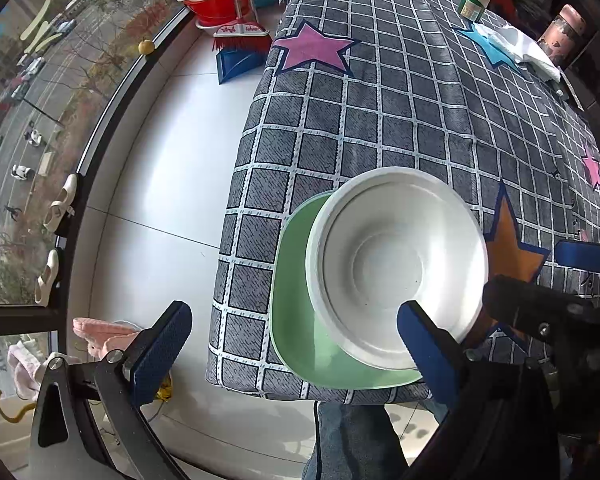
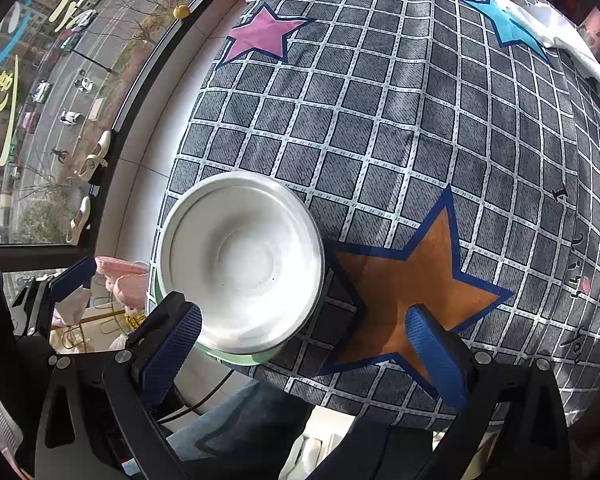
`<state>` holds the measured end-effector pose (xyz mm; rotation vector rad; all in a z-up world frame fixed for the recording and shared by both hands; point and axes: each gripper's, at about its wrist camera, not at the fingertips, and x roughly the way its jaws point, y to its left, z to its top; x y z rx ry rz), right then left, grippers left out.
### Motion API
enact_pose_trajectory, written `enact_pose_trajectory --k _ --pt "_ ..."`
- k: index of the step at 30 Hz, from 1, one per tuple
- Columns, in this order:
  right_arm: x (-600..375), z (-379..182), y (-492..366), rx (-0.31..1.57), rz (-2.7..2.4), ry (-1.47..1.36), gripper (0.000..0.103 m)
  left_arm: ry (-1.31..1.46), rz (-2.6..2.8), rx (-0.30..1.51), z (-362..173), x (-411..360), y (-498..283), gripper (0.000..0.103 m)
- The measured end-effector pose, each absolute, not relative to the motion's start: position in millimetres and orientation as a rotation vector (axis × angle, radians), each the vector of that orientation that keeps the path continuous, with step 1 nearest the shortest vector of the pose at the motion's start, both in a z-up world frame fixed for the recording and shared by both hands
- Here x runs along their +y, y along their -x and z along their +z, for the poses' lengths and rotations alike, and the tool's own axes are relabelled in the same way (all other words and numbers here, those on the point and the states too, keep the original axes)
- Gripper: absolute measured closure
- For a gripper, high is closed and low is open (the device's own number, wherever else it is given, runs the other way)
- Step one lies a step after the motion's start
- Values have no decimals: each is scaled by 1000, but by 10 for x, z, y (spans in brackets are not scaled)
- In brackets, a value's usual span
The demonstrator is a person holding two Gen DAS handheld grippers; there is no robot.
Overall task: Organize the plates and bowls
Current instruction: 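Open the left tool and release the bowls in the green bowl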
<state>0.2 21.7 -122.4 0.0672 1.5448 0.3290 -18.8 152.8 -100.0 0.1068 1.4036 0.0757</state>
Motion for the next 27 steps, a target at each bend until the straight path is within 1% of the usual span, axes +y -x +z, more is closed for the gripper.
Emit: enact_pose_trajectory --k 27 --pt "265 -1212 -34 1552 353 -38 0 -114 84 1409 -1006 1438 130 0"
